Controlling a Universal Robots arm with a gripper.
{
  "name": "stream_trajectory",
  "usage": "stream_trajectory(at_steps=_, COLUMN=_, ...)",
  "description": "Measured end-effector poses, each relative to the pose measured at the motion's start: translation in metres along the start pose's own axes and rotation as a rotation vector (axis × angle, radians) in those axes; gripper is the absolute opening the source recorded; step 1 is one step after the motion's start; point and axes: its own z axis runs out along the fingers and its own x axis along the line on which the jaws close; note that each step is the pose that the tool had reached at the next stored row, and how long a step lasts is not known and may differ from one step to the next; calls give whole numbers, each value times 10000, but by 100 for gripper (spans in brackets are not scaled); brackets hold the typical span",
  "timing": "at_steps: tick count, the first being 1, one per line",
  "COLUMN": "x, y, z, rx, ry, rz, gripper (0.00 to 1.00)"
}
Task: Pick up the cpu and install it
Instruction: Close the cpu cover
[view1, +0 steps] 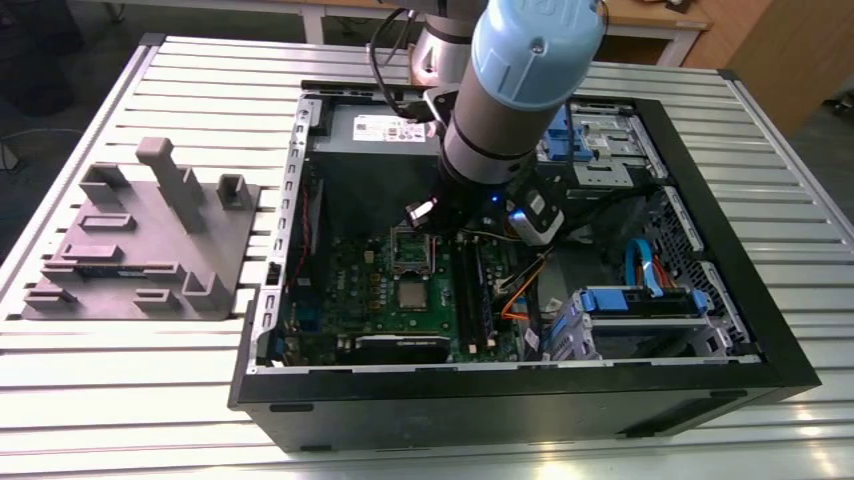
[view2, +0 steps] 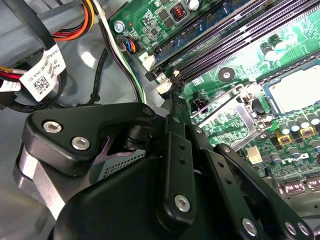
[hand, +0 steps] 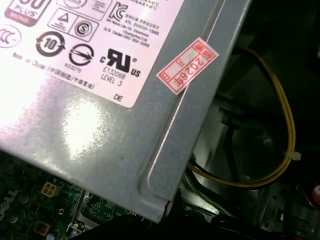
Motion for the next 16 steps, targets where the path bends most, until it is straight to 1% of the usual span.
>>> stream_trajectory(at_steps=2, x=0, y=0, z=1, rx=5, ry=2, rz=-1, gripper=10)
stream_trajectory(at_steps=3, x=0, y=1, z=0, rx=28, ry=10, rz=-1, gripper=10)
stream_trajectory(at_steps=6, x=3, y=7, z=-23, rx=141, ry=57, rz=9, gripper=10)
stream_trajectory(at_steps=10, x=7, y=12, z=-34, rx=340, ry=140, rz=19, gripper=10)
stream_trajectory(at_steps=13, x=10, y=17, z=-54, rx=436, ry=180, rz=25, gripper=10)
stream_trajectory(at_steps=16, x=12, y=28, z=-88, rx=505, ry=209, rz=23, gripper=10)
